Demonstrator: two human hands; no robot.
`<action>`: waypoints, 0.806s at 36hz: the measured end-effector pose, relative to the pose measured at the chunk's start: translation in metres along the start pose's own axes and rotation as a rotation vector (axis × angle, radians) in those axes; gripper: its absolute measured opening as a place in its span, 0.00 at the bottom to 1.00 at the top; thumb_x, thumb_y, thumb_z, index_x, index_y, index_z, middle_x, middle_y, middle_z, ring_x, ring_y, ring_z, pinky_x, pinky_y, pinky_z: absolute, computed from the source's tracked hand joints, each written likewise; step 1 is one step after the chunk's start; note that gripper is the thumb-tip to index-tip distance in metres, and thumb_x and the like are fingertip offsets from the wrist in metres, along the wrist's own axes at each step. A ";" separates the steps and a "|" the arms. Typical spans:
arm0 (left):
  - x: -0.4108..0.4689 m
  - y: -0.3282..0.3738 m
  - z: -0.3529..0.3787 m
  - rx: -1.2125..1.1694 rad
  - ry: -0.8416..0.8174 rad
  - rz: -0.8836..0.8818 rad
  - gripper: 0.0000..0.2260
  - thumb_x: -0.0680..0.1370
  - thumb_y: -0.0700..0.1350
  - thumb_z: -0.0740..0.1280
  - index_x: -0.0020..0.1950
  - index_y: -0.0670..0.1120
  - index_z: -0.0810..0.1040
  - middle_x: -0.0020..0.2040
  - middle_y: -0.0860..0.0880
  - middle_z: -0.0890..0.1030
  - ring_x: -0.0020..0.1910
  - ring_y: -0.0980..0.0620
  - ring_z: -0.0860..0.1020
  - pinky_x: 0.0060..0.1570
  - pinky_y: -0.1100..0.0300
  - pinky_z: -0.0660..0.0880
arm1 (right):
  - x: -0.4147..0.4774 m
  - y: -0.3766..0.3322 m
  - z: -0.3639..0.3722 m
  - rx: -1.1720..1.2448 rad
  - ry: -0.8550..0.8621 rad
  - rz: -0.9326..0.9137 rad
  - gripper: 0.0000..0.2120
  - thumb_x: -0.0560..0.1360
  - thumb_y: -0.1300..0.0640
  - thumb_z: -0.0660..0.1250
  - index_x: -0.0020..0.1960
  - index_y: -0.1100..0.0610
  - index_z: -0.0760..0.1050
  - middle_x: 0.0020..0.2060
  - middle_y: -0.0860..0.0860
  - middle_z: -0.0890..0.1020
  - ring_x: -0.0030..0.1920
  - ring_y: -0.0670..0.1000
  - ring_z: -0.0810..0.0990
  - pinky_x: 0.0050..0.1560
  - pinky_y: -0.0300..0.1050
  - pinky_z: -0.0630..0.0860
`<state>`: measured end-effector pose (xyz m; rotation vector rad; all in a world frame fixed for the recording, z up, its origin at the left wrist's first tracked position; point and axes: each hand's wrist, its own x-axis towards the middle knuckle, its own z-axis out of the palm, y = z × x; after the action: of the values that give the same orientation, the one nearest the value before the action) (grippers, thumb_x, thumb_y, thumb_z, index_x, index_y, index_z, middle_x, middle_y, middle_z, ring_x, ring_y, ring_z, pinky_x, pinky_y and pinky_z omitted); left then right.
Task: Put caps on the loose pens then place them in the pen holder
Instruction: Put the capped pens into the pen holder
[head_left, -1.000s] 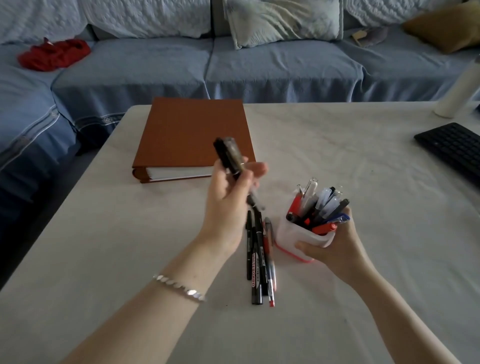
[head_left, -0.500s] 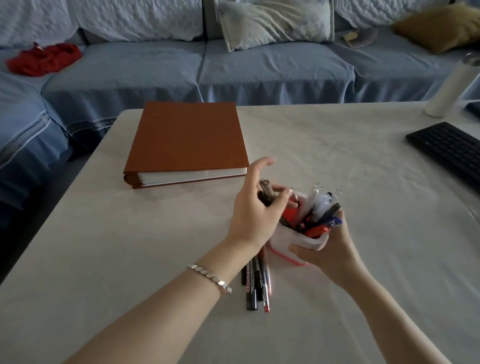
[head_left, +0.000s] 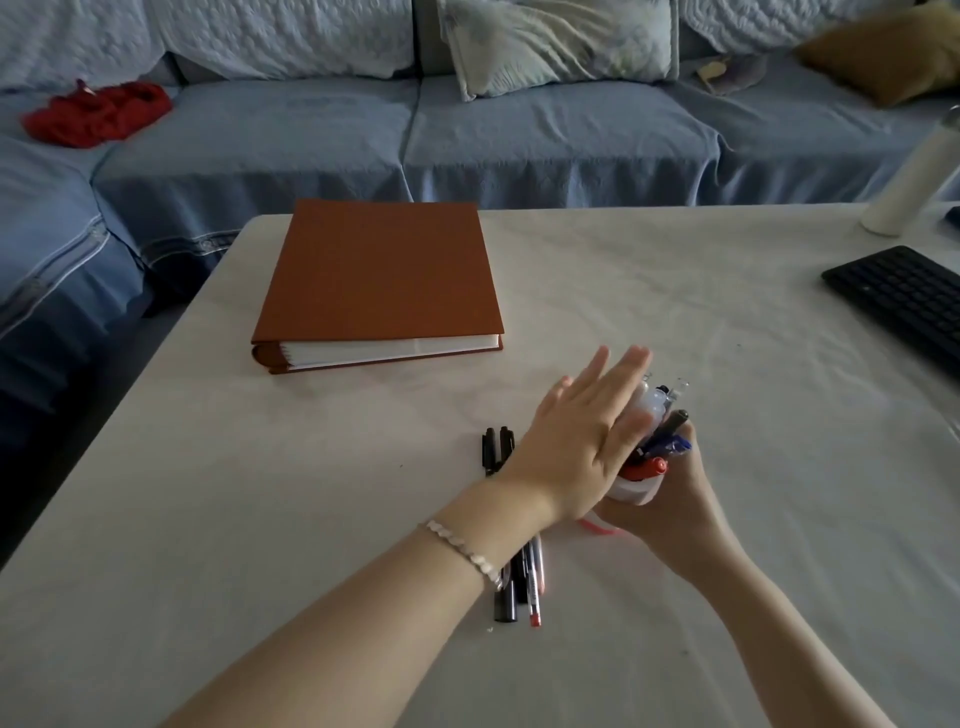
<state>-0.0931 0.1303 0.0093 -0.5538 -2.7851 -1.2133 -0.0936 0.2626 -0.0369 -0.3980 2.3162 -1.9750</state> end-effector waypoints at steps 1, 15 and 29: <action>0.004 0.002 -0.003 -0.050 0.005 -0.008 0.32 0.73 0.63 0.40 0.73 0.50 0.56 0.75 0.53 0.57 0.73 0.59 0.42 0.74 0.51 0.43 | -0.003 0.001 0.001 -0.019 0.022 -0.018 0.32 0.56 0.66 0.78 0.53 0.53 0.66 0.42 0.44 0.78 0.42 0.37 0.78 0.39 0.29 0.74; -0.077 -0.055 0.004 0.061 0.193 -0.691 0.19 0.74 0.49 0.65 0.63 0.48 0.68 0.55 0.49 0.73 0.55 0.49 0.73 0.52 0.55 0.73 | -0.006 -0.003 0.001 -0.067 0.017 -0.026 0.40 0.58 0.76 0.74 0.55 0.45 0.61 0.50 0.42 0.74 0.47 0.29 0.75 0.43 0.24 0.71; -0.064 -0.051 0.002 0.159 -0.056 -0.831 0.15 0.72 0.46 0.67 0.53 0.39 0.68 0.50 0.42 0.78 0.48 0.42 0.77 0.38 0.58 0.68 | -0.006 -0.004 0.002 -0.085 0.021 -0.005 0.38 0.58 0.75 0.74 0.58 0.50 0.62 0.50 0.42 0.73 0.47 0.29 0.74 0.45 0.23 0.70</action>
<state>-0.0504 0.0805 -0.0395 0.6638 -3.2081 -1.0212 -0.0869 0.2619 -0.0342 -0.3909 2.4208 -1.8961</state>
